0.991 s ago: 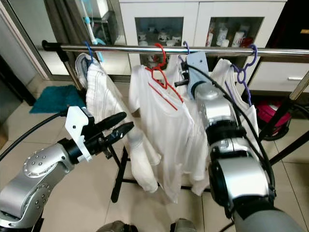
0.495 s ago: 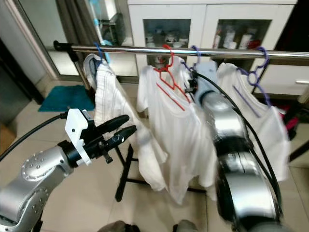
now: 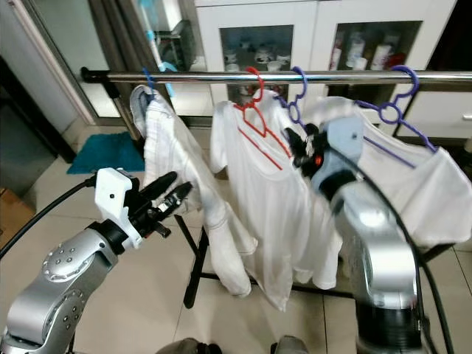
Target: Hang hanger
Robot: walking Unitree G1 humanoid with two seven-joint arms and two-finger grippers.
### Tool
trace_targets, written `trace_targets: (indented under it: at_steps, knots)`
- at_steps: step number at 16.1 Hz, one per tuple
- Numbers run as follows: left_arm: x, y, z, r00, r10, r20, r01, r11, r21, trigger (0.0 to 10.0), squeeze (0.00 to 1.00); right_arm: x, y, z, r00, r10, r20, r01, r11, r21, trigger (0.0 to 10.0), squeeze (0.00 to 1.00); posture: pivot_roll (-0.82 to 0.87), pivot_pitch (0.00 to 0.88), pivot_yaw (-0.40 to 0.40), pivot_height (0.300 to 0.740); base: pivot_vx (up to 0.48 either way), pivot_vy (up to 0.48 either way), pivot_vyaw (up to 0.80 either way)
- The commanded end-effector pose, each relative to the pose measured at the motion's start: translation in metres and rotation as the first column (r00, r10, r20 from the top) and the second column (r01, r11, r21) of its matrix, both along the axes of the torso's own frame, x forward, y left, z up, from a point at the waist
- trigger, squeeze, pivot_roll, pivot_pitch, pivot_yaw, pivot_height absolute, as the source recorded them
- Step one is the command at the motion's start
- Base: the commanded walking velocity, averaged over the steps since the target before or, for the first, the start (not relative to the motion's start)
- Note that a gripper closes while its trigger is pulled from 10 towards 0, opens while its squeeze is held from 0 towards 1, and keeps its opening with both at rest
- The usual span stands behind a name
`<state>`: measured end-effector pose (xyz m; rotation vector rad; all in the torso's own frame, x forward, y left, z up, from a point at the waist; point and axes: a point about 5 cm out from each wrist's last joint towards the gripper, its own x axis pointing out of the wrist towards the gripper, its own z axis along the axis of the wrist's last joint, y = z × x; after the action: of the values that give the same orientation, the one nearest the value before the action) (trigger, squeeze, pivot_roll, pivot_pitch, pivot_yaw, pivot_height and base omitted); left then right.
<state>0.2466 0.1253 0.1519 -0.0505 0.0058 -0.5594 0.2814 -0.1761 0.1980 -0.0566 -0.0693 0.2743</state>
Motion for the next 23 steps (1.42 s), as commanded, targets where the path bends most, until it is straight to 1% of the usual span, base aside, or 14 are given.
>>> trace_targets:
  at_steps: [1,2,3,4,5,8,9,11,12,14,17,19,20,23]
  knots:
    - [-0.001,0.01,-0.003,0.995,0.097,-0.007,-0.097,0.995,0.015,10.0,0.0,-0.012,0.004,0.001,1.0,0.005,0.007,-0.005,1.0,0.022,10.0,0.0,-0.13,0.06,0.168,0.74,0.0,0.0,0.0]
    - [-0.005,0.013,-0.006,0.989,0.144,-0.011,-0.144,0.989,0.021,10.0,0.0,-0.025,0.006,-0.01,1.0,-0.002,-0.016,0.002,1.0,0.006,10.0,0.0,-0.13,0.057,0.162,0.74,0.0,0.0,0.0]
    - [-0.01,0.016,-0.013,0.981,0.192,-0.024,-0.19,0.98,0.058,10.0,0.0,-0.034,0.01,-0.024,0.997,0.011,-0.074,-0.01,1.0,0.01,10.0,0.0,-0.13,0.056,0.155,0.74,0.0,0.0,0.0]
    - [-0.014,0.017,-0.018,0.978,0.207,-0.019,-0.205,0.976,0.079,10.0,0.0,-0.043,0.014,-0.036,0.995,0.032,-0.091,-0.034,0.999,-0.024,10.0,0.0,-0.13,0.054,0.147,0.74,0.0,0.0,0.0]
    - [-0.017,0.021,-0.022,0.973,0.229,-0.007,-0.228,0.971,0.072,10.0,0.0,-0.049,0.017,-0.047,0.994,0.026,-0.108,-0.032,0.998,-0.052,10.0,0.0,-0.12,0.054,0.133,0.74,0.0,0.0,0.0]
    - [-0.021,0.024,-0.029,0.968,0.251,-0.01,-0.25,0.965,0.083,10.0,0.0,-0.05,0.023,-0.047,0.994,0.05,-0.096,-0.057,0.996,-0.073,10.0,0.0,-0.12,0.05,0.109,0.74,0.0,0.0,0.0]
    - [-0.023,0.021,-0.031,0.969,0.248,-0.025,-0.244,0.965,0.094,10.0,0.0,-0.051,0.025,-0.051,0.988,0.066,-0.141,-0.075,0.995,-0.058,10.0,0.0,-0.12,0.05,0.094,0.74,0.0,0.0,0.0]
    - [-0.023,0.021,-0.031,0.969,0.248,-0.025,-0.244,0.965,0.094,10.0,0.0,-0.051,0.025,-0.051,0.988,0.066,-0.141,-0.075,0.995,-0.058,10.0,0.0,-0.12,0.05,0.094,0.74,0.0,0.0,0.0]
    - [-0.024,0.019,-0.031,0.968,0.253,-0.01,-0.25,0.962,0.106,10.0,0.0,-0.05,0.024,-0.054,0.989,0.056,-0.137,-0.065,0.996,-0.062,10.0,0.0,-0.11,0.044,0.071,0.74,0.0,0.0,0.0]
    - [-0.023,0.021,-0.027,0.966,0.26,-0.002,-0.258,0.961,0.099,10.0,0.0,-0.048,0.025,-0.056,0.987,0.07,-0.147,-0.074,0.997,-0.024,10.0,0.0,-0.11,0.046,0.069,0.74,0.0,0.0,0.0]
    - [-0.024,0.022,-0.027,0.965,0.264,-0.006,-0.262,0.96,0.094,10.0,0.0,-0.048,0.024,-0.056,0.986,0.07,-0.154,-0.072,0.997,-0.006,10.0,0.0,-0.11,0.049,0.065,0.74,0.0,0.0,0.0]
    - [-0.024,0.022,-0.027,0.965,0.261,-0.018,-0.259,0.961,0.094,10.0,0.0,-0.048,0.023,-0.057,0.983,0.07,-0.169,-0.067,0.997,0.024,10.0,0.0,-0.11,0.051,0.062,0.74,0.0,0.0,0.0]
    - [-0.024,0.02,-0.028,0.97,0.244,-0.016,-0.241,0.965,0.106,10.0,0.0,-0.049,0.024,-0.058,0.981,0.073,-0.179,-0.069,0.997,0.028,10.0,0.0,-0.11,0.055,0.059,0.74,0.0,0.0,0.0]
    - [-0.023,0.018,-0.027,0.972,0.236,-0.015,-0.233,0.967,0.107,10.0,0.0,-0.049,0.024,-0.057,0.981,0.078,-0.18,-0.074,0.997,0.027,10.0,0.0,-0.11,0.06,0.063,0.74,0.0,0.0,0.0]
